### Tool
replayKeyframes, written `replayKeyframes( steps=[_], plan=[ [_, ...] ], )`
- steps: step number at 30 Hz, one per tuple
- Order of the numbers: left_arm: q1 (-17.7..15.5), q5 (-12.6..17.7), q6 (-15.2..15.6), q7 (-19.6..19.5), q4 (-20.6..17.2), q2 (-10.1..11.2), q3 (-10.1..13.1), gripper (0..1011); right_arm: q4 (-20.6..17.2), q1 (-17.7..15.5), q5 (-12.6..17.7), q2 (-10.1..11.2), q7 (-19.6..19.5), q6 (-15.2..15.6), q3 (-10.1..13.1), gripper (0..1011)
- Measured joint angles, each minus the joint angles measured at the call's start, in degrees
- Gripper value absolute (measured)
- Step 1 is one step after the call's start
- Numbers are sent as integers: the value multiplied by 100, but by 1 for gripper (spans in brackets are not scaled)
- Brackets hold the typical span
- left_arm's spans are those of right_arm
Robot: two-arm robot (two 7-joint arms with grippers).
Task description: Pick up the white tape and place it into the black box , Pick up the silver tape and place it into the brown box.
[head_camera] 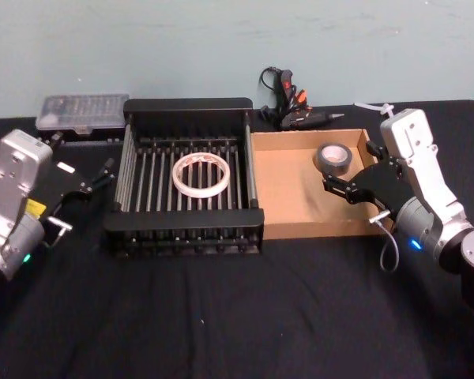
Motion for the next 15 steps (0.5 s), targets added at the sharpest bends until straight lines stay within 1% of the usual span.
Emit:
replayKeyframes(
  steps=[15],
  plan=[
    [0,0,0,0,0,0,0,1001,0,0,0,0,0,0,0,1002]
  ],
)
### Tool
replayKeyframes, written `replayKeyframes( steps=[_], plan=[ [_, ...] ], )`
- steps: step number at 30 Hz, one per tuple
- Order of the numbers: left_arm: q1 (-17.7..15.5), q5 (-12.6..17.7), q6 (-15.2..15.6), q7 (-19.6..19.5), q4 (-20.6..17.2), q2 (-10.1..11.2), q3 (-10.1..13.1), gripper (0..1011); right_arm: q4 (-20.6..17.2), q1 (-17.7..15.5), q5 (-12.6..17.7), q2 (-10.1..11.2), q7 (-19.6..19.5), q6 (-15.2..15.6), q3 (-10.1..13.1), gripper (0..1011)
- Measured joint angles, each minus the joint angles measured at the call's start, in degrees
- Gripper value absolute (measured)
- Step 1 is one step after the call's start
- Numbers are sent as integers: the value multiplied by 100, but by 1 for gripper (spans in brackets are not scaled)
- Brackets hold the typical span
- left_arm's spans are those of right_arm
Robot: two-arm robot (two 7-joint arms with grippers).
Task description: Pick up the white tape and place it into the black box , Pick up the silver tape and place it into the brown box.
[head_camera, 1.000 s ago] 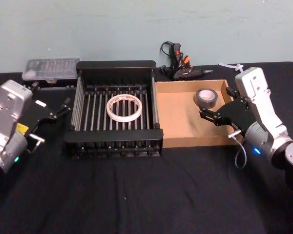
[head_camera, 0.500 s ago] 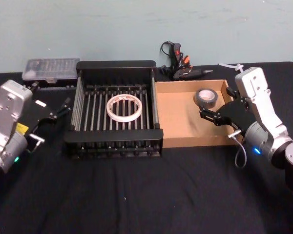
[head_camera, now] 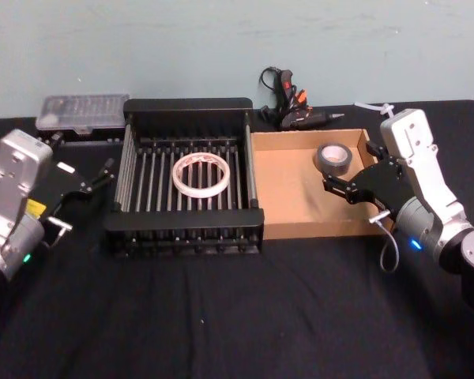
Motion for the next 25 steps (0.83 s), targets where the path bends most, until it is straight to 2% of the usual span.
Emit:
replayKeyframes(
  steps=[25],
  plan=[
    [0,0,0,0,0,0,0,1001,0,0,0,0,0,1,0,1002]
  ],
)
